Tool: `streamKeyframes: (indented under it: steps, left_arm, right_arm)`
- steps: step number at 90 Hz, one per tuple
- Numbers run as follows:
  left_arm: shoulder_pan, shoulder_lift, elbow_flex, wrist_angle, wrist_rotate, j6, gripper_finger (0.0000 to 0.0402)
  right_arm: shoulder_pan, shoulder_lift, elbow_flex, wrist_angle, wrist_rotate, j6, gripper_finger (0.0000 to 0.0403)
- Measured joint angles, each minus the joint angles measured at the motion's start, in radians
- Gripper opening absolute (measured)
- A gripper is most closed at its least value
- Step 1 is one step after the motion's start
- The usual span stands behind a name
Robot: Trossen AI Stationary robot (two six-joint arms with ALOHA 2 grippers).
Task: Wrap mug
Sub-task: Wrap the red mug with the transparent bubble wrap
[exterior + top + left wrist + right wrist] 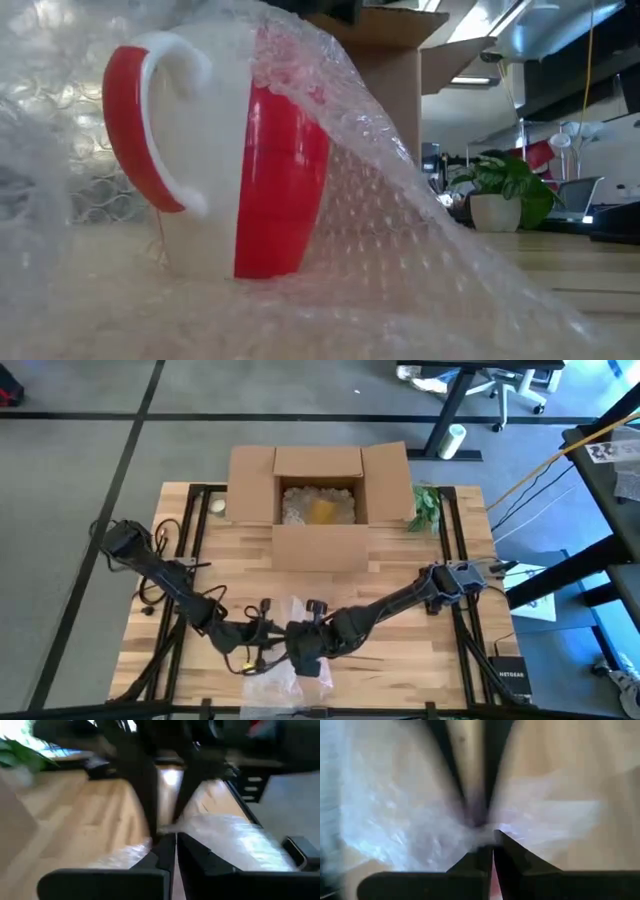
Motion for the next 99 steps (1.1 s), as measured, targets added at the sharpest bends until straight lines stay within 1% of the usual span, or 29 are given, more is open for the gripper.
streamKeyframes:
  steps: [8, 15, 23, 30, 35, 41, 55, 61, 70, 75, 81, 85, 90, 99]
  left_arm:
    - [-0.043, -0.055, 0.000, -0.079, -0.061, -0.003, 0.0000]
    - [-0.084, -0.103, 0.000, -0.135, -0.106, -0.029, 0.0000]
    - [-0.140, -0.152, 0.000, -0.217, -0.179, -0.090, 0.0000]
    - [-0.196, -0.176, 0.001, -0.323, -0.239, -0.184, 0.0000]
    - [-0.237, -0.184, 0.001, -0.416, -0.268, -0.291, 0.0000]
    - [-0.284, -0.184, 0.001, -0.555, -0.291, -0.462, 0.0000]
    - [-0.391, -0.182, 0.001, -0.875, -0.289, -0.899, 0.0000]
    - [-0.430, -0.182, 0.001, -1.000, -0.245, -1.041, 0.0000]
    - [-0.464, -0.181, 0.000, -1.182, -0.133, -1.212, 0.0000]
    - [-0.476, -0.179, 0.000, -1.272, -0.061, -1.277, 0.0000]
    - [-0.481, -0.170, 0.000, -1.350, 0.020, -1.308, 0.0000]
    - [-0.486, -0.163, -0.007, -1.361, 0.058, -1.307, 0.0000]
    - [-0.491, -0.158, -0.027, -1.332, 0.113, -1.297, 0.0000]
    - [-0.492, -0.135, -0.080, -1.203, 0.214, -1.284, 0.0000]
  right_arm:
    - [0.001, 0.001, -0.042, 0.078, -0.041, -0.014, 0.0000]
    - [-0.005, 0.002, -0.058, 0.112, -0.048, -0.018, 0.0000]
    - [-0.016, 0.002, -0.070, 0.117, -0.064, -0.018, 0.0000]
    - [-0.023, 0.003, -0.079, 0.107, -0.069, -0.016, 0.0000]
    - [-0.029, 0.003, -0.080, 0.103, -0.078, -0.016, 0.0000]
    - [-0.036, 0.003, -0.079, 0.109, -0.092, -0.016, 0.0000]
    - [-0.041, 0.003, -0.079, 0.108, -0.100, -0.019, 0.0000]
    - [-0.041, 0.003, -0.078, 0.111, -0.099, -0.023, 0.0000]
    - [-0.041, 0.003, -0.078, 0.115, -0.099, -0.028, 0.0000]
    - [-0.040, 0.003, -0.078, 0.127, -0.099, -0.029, 0.0000]
    - [-0.040, 0.003, -0.078, 0.135, -0.099, -0.029, 0.0000]
    - [-0.040, 0.003, -0.078, 0.135, -0.100, -0.029, 0.0000]
    - [-0.040, 0.003, -0.078, 0.137, -0.100, -0.026, 0.0000]
    - [-0.040, 0.003, -0.078, 0.154, -0.100, -0.023, 0.0000]
